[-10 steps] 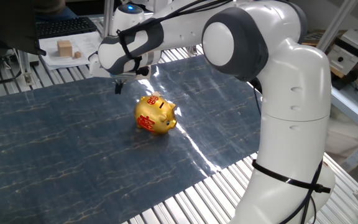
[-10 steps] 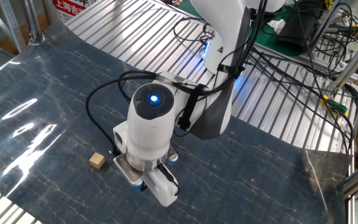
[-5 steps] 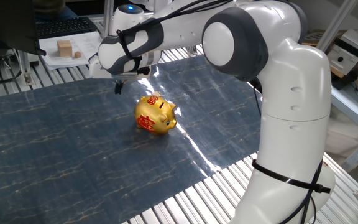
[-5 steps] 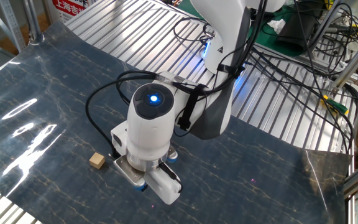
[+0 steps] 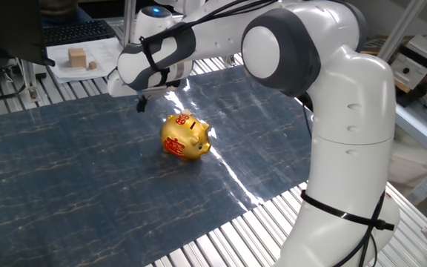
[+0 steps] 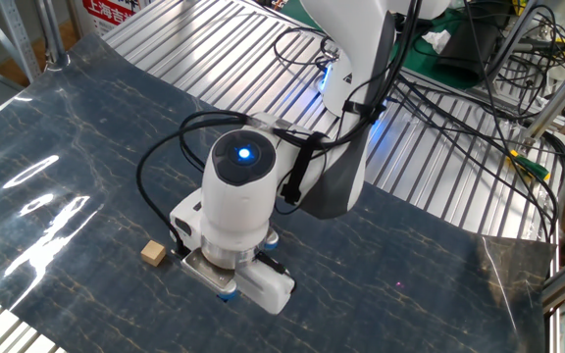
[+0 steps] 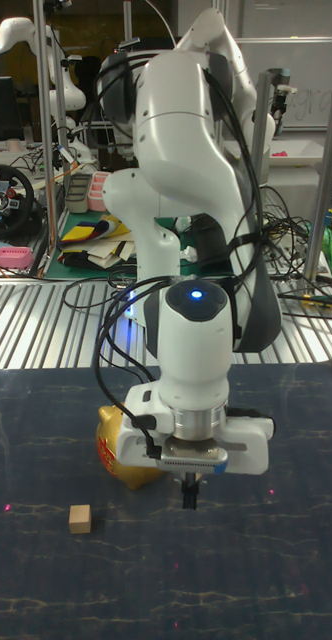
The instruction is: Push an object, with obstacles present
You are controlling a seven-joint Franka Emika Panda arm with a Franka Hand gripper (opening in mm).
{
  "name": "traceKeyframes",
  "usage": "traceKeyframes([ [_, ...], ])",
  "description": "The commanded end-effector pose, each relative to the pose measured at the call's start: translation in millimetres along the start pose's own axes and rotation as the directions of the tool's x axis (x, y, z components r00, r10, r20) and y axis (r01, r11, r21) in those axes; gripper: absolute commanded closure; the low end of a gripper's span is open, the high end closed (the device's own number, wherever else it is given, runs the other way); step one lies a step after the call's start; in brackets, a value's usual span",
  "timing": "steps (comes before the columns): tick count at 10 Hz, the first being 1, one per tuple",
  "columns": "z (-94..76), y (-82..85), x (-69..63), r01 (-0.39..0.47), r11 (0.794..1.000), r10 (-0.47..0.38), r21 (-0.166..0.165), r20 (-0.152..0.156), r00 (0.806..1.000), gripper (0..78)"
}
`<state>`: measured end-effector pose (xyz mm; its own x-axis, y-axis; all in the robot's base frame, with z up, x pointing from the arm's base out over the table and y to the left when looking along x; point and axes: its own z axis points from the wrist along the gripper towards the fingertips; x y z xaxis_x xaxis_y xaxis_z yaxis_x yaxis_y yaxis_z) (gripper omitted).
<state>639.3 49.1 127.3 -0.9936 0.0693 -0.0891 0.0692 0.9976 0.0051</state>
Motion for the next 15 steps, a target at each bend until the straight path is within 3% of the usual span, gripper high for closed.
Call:
traceKeyframes([
  [1,-2.4,0.1,-1.6,0.017,0.999,-0.016,-0.042,0.01,1.0,77.6],
  [4,-2.4,0.1,-1.6,-0.012,0.999,0.011,-0.049,-0.016,1.0,77.6],
  [6,-2.4,0.1,-1.6,-0.075,0.996,0.072,-0.051,-0.065,0.995,77.6],
  [8,-2.4,0.1,-1.6,-0.114,0.993,0.112,-0.028,-0.058,0.992,77.6],
  [9,-2.4,0.1,-1.6,-0.16,0.987,0.157,-0.033,-0.059,0.986,77.6],
  [12,-2.4,0.1,-1.6,-0.302,0.953,0.301,-0.019,-0.057,0.952,77.6],
  [15,-2.4,0.1,-1.6,-0.338,0.941,0.336,-0.026,-0.063,0.94,77.6],
])
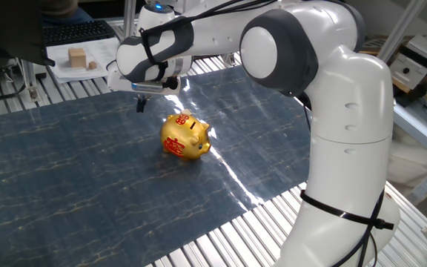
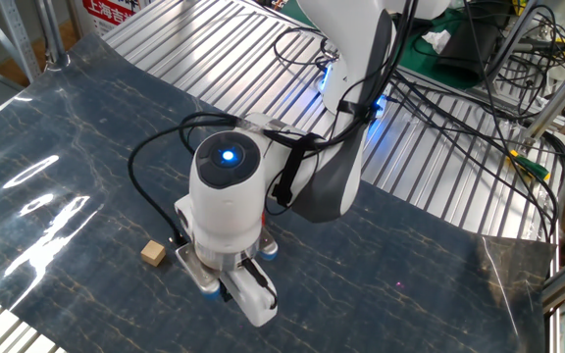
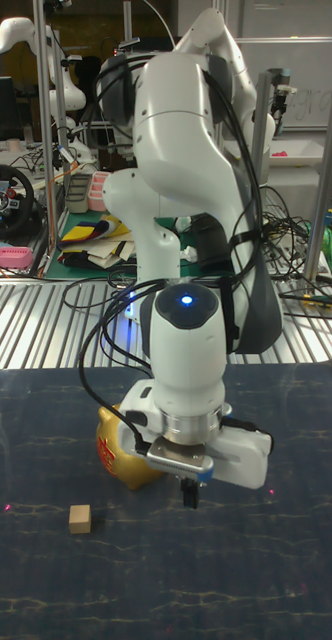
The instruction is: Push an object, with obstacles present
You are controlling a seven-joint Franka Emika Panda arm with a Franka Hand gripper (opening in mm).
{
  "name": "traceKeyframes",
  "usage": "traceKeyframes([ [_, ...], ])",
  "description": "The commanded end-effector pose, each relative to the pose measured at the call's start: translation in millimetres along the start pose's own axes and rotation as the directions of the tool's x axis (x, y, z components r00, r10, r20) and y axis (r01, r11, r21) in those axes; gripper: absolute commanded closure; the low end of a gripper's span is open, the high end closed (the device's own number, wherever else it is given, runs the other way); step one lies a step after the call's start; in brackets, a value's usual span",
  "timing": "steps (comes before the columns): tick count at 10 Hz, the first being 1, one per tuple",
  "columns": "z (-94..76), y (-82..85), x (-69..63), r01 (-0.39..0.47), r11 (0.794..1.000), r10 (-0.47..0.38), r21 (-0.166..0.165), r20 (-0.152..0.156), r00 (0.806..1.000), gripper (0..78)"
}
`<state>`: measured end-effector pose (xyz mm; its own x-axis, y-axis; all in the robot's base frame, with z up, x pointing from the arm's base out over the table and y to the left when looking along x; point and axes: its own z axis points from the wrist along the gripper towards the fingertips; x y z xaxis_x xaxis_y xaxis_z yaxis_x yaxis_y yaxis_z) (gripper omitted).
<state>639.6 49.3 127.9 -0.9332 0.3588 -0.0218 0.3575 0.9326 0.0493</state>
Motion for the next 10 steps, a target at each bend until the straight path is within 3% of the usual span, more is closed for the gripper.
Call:
traceKeyframes([
  [1,-1.9,0.3,-1.1,-0.056,0.998,0.056,-0.015,-0.001,0.998,77.6],
  [5,-1.9,0.3,-1.1,-0.088,0.996,0.088,-0.012,-0.001,0.996,77.6],
  [7,-1.9,0.3,-1.1,-0.09,0.996,0.09,-0.018,0.015,0.996,77.6],
  [10,1.1,-3.2,-4.4,-0.061,0.998,0.061,-0.013,0.009,0.998,77.6],
])
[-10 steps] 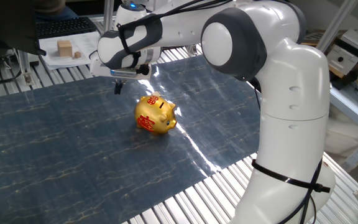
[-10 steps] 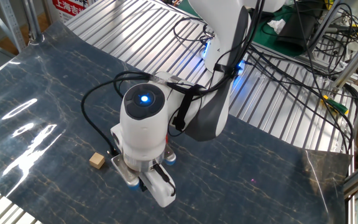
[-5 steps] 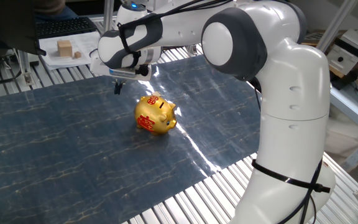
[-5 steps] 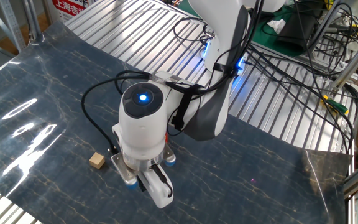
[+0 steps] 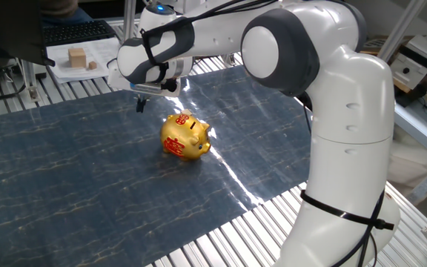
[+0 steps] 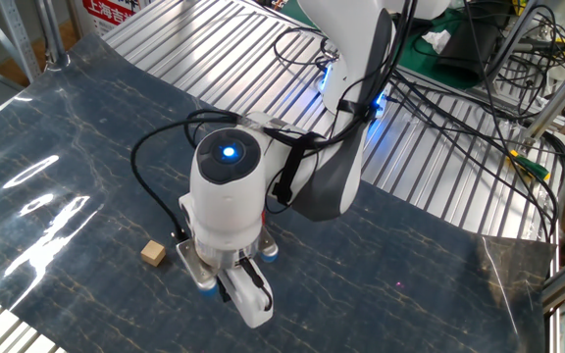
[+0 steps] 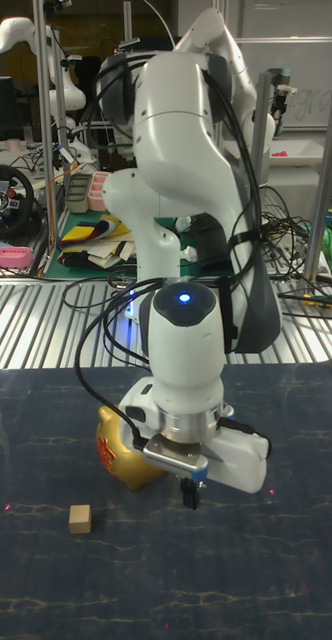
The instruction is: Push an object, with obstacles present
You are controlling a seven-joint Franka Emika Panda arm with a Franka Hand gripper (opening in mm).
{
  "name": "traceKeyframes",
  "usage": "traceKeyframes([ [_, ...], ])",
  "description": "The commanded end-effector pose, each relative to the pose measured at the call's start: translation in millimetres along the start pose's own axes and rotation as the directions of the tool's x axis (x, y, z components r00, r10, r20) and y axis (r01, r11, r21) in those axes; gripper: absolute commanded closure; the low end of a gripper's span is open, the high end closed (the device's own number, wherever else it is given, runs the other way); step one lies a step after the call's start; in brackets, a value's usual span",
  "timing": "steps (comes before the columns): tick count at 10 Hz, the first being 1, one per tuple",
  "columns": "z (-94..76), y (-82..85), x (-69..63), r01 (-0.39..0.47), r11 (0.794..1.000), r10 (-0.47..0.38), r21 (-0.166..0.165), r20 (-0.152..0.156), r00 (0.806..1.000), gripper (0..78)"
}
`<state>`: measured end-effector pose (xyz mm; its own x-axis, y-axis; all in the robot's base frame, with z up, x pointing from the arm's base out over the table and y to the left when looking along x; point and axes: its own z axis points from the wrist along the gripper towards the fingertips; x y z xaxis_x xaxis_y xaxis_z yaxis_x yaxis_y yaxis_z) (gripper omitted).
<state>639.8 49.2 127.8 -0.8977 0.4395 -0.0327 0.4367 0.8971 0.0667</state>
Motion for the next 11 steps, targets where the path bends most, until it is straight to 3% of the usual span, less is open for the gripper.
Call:
traceKeyframes([
  [1,6.0,-10.1,-11.6,0.05,0.999,-0.05,0.005,0.009,0.999,77.6],
  [6,25.5,-48.1,-39.4,0.14,0.99,-0.14,0.018,0.046,0.989,77.6],
  [11,32.7,-69.4,-51.2,0.215,0.976,-0.217,0.036,0.054,0.975,77.6],
])
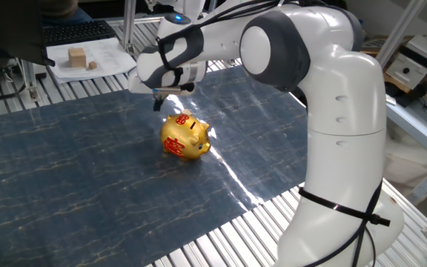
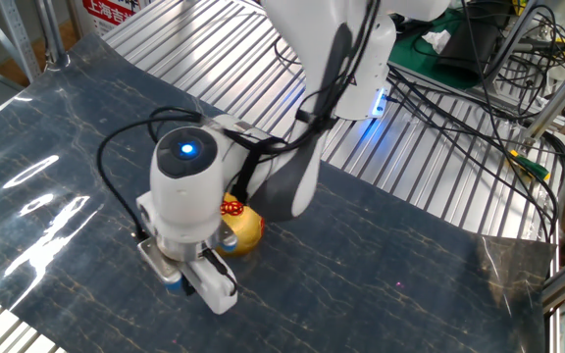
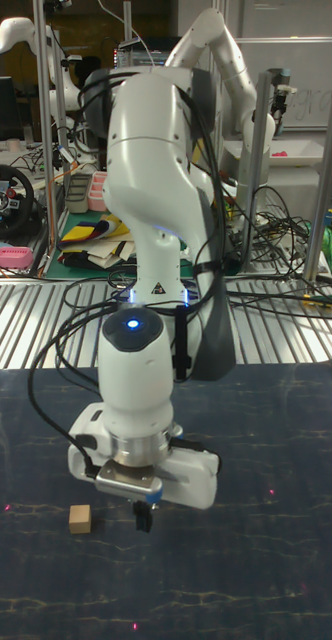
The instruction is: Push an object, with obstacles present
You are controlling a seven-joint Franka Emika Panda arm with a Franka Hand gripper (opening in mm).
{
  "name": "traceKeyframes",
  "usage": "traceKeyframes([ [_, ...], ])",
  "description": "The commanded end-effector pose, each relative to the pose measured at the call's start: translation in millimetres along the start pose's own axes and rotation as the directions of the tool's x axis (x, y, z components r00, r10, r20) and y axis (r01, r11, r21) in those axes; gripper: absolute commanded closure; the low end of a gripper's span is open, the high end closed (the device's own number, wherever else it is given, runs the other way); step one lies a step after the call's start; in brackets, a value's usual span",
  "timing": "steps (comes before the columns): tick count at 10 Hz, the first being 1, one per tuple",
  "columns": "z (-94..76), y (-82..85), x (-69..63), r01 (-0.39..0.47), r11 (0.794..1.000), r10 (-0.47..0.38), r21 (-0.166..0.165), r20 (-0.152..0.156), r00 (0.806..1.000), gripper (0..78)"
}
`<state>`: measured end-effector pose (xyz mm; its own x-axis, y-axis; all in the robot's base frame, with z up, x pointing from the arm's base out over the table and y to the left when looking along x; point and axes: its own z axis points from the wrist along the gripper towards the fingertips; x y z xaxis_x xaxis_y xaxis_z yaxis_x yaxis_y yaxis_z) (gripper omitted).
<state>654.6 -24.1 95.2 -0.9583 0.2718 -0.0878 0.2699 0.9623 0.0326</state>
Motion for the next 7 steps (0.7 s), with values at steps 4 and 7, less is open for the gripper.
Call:
traceKeyframes([
  [4,8.2,-27.1,-9.3,0.088,0.996,-0.089,0.018,0.018,0.996,77.6],
  [7,12.9,-48.0,-12.0,0.132,0.991,-0.132,0.023,0.022,0.991,77.6],
])
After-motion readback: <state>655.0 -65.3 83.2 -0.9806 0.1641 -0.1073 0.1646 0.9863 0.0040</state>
